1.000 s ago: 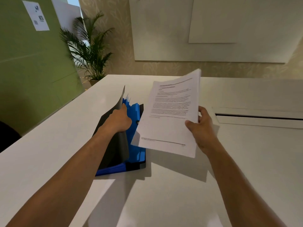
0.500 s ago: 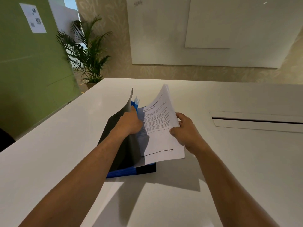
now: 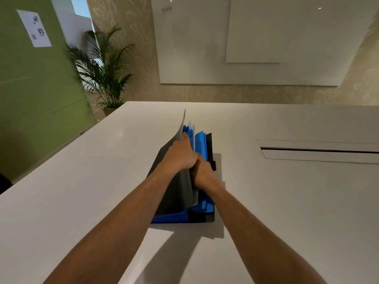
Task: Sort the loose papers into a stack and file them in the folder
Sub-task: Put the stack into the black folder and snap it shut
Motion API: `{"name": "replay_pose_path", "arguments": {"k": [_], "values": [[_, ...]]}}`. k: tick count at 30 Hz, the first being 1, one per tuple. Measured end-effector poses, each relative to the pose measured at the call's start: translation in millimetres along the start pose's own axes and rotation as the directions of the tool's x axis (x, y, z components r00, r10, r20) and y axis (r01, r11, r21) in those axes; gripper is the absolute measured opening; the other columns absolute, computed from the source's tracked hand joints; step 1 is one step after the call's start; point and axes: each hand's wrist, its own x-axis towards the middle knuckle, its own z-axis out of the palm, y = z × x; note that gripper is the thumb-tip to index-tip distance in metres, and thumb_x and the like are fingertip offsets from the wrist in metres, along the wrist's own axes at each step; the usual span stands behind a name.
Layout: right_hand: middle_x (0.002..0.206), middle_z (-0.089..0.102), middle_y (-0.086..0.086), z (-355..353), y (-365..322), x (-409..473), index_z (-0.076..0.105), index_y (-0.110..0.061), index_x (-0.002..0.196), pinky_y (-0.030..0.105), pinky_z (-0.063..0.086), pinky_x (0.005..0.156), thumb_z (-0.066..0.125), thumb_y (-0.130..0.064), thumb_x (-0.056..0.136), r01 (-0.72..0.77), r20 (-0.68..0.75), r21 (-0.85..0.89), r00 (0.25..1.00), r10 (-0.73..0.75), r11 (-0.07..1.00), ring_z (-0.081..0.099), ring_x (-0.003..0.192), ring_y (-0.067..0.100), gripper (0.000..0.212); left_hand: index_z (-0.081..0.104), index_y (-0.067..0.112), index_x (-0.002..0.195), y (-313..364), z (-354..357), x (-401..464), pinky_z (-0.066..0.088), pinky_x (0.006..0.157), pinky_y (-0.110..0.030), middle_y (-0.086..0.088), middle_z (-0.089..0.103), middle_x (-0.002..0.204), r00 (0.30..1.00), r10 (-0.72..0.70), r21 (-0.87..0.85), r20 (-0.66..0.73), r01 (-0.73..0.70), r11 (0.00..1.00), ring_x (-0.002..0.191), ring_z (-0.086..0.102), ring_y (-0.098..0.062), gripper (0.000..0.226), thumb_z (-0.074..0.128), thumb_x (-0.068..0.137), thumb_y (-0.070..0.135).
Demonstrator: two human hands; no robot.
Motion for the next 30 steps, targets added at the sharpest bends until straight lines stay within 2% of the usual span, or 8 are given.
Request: {"name": "replay_pose_path", "arguments": {"k": [6,10,13,17,20,22,26,30], "values": [[0.117,0.064,0.022,-2,20,-2,0.044,0.002,0.133,0.043,0.054,0.095,0.061,-0.004,0.096,0.056,0.075,-0.224,0.996,-0.04,0.973,0.066,0.105,0.034,0.04,0.008,0.021,0.154,-3,12,4,0.048,0.08,-0.031,-0.013,0.053,0.133,1.0,-0.007,-0.01,-0.027,0.006,1.0,0.111,0.06,-0.027,0.075,0.053,0.094,0.015],[0.111,0.062,0.014,-11,37,-3,0.058,-0.007,0.115,0.043,0.056,0.08,0.061,-0.015,0.097,0.034,-0.147,-0.39,0.984,-0.098,0.92,0.067,0.093,0.031,0.02,0.008,0.023,0.154,-3,22,6,0.051,0.092,-0.038,-0.015,0.048,0.138,0.999,0.027,-0.056,0.046,-0.024,0.998,0.114,0.057,-0.029,0.078,0.053,0.091,0.014],[0.122,0.051,0.017,-20,55,-7,0.051,-0.008,0.13,0.04,0.047,0.063,0.058,-0.011,0.096,-0.06,-0.323,-0.453,0.941,-0.101,0.89,0.059,0.075,0.029,0.035,0.013,0.027,0.154,-5,31,4,0.051,0.094,-0.042,-0.015,0.042,0.144,0.996,0.067,-0.073,0.066,-0.062,0.995,0.117,0.055,-0.032,0.077,0.052,0.089,0.014],[0.128,0.051,0.017,-31,79,-10,0.052,-0.011,0.133,0.034,0.038,0.061,0.057,-0.002,0.093,-0.148,-0.415,-0.378,0.909,-0.024,0.914,0.056,0.075,0.028,0.041,0.019,0.033,0.152,-8,49,2,0.052,0.087,-0.037,-0.013,0.039,0.145,0.991,0.099,-0.07,0.094,-0.093,0.993,0.114,0.055,-0.032,0.075,0.053,0.088,0.015],[0.112,0.065,0.014,-36,93,-8,0.067,-0.008,0.113,0.023,0.033,0.055,0.052,-0.003,0.094,-0.174,-0.429,-0.254,0.902,0.051,0.951,0.056,0.079,0.021,0.024,0.023,0.032,0.151,-7,64,1,0.056,0.079,-0.037,-0.011,0.054,0.128,0.986,0.111,-0.014,0.125,-0.11,0.994,0.097,0.062,-0.025,0.074,0.058,0.086,0.02],[0.101,0.07,0.01,-35,99,-7,0.069,-0.009,0.104,0.016,0.03,0.054,0.052,-0.005,0.095,-0.174,-0.461,-0.185,0.885,0.071,0.967,0.06,0.08,0.021,0.02,0.026,0.029,0.149,-6,74,-2,0.055,0.084,-0.043,-0.011,0.059,0.124,0.983,0.131,0.074,0.127,-0.141,0.987,0.103,0.061,-0.031,0.074,0.061,0.084,0.032],[0.095,0.073,0.008,-29,101,-5,0.064,-0.012,0.116,0.017,0.047,0.062,0.059,-0.014,0.099,-0.133,-0.495,-0.064,0.865,0.084,0.989,0.064,0.076,0.017,0.018,0.045,0.024,0.134,-11,95,-6,0.048,0.084,-0.042,-0.006,0.065,0.114,0.976,0.185,0.221,0.114,-0.207,0.953,0.101,0.062,-0.03,0.062,0.056,0.082,0.057],[0.078,0.063,-0.01,-27,106,-4,0.061,-0.017,0.116,0.03,0.057,0.072,0.066,-0.026,0.096,-0.063,-0.439,-0.047,0.898,0.036,0.997,0.066,0.074,0.01,0.022,0.064,0.025,0.099,-36,103,-3,0.051,0.073,-0.032,0.003,0.07,0.091,0.958,0.283,0.234,0.057,-0.288,0.929,0.078,0.064,-0.015,0.032,0.059,0.084,0.053]]}}
